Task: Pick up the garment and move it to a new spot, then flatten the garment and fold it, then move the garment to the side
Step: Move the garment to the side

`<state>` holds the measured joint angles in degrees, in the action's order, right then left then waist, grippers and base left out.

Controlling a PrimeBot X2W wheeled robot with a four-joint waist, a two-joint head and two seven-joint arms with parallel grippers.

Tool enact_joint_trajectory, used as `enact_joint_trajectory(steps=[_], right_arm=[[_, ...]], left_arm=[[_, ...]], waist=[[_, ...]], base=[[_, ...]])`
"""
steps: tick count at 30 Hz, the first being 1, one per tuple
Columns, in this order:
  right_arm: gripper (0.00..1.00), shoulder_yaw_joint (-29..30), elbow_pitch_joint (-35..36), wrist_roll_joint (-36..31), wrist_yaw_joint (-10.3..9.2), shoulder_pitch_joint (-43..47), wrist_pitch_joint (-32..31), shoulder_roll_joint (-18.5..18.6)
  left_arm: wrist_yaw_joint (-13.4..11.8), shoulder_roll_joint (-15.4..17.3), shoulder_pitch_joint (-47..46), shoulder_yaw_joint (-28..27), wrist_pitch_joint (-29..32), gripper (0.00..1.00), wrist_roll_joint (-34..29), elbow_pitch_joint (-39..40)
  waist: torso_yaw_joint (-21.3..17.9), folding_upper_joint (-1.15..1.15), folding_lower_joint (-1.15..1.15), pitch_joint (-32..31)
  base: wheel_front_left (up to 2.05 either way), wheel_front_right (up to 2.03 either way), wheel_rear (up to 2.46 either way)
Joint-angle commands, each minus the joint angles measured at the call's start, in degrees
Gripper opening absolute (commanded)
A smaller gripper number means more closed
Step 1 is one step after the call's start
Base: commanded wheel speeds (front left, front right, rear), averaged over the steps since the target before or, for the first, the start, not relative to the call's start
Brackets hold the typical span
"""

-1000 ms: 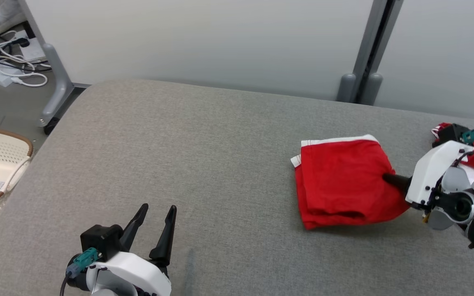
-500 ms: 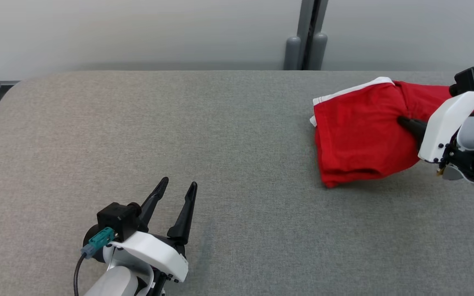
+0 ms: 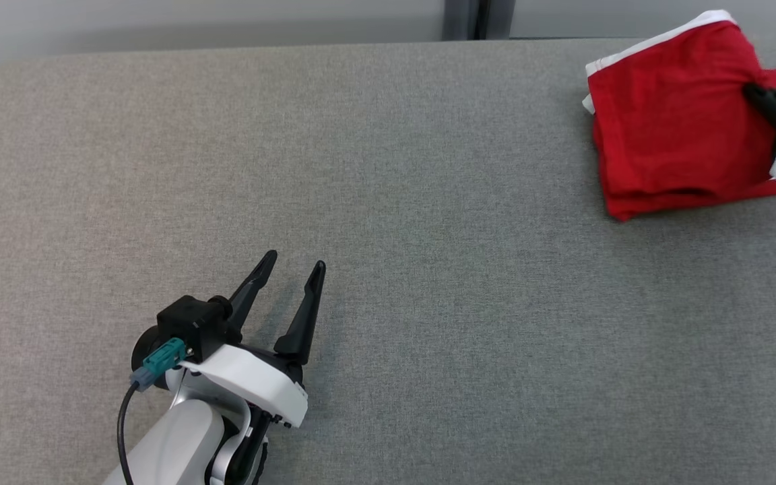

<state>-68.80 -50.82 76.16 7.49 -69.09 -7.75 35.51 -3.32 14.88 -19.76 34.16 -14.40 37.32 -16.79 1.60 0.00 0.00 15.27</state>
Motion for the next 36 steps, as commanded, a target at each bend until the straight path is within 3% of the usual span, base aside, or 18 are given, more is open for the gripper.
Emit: enact_joint_trajectory(steps=[1, 14, 24, 28, 29, 30, 36], right_arm=[[0.00, -0.09, -0.31, -0.70, 0.03, -1.63, 0.57, 1.35], [0.00, -2.76, -4.26, -7.17, 0.02, -8.08, 1.11, 7.63], [0.00, -2.86, -19.51, -9.58, 0.02, -8.72, -1.24, 3.50], [0.30, -2.49, -22.06, -9.35, 0.02, -7.55, -3.15, 2.55], [0.48, -2.43, -22.35, -9.45, 0.02, -7.48, -3.25, 2.40], [1.00, -2.25, -22.55, -9.58, 0.02, -7.56, -2.47, 2.31], [1.00, -2.24, -23.05, -10.82, 0.02, -6.13, -0.14, 0.70]], left_arm=[[0.29, 0.35, -1.30, -0.16, -0.25, 1.00, -0.50, 0.05], [-0.21, 1.90, -3.94, -1.09, -0.25, 1.00, -1.08, 1.48], [-0.22, 2.00, -5.12, -1.01, -0.11, 1.00, -1.10, 1.61], [-0.22, 1.88, -5.00, -1.05, -0.21, 1.00, -0.91, 1.26], [-0.27, 1.80, -4.97, -1.06, -0.24, 1.00, -0.85, 1.19], [-0.30, 1.74, -4.91, -1.07, -0.26, 1.00, -0.79, 1.09], [0.05, 1.42, -3.68, -0.96, -0.46, 1.00, -0.45, 0.19]], waist=[[0.70, 0.00, 0.00, 2.14], [2.42, 0.00, 0.00, 9.11], [4.41, 0.00, 0.00, 12.46], [4.99, 0.00, 0.00, 12.01], [5.07, 0.00, 0.00, 11.82], [5.12, 0.00, 0.00, 11.58], [4.62, 0.00, 0.00, 8.38]], base=[[0.00, 0.00, 0.00], [0.00, 0.00, 0.00], [0.00, 0.00, 0.00], [0.00, 0.00, 0.00], [0.00, 0.00, 0.00], [0.00, 0.00, 0.00], [0.00, 0.00, 0.00]])
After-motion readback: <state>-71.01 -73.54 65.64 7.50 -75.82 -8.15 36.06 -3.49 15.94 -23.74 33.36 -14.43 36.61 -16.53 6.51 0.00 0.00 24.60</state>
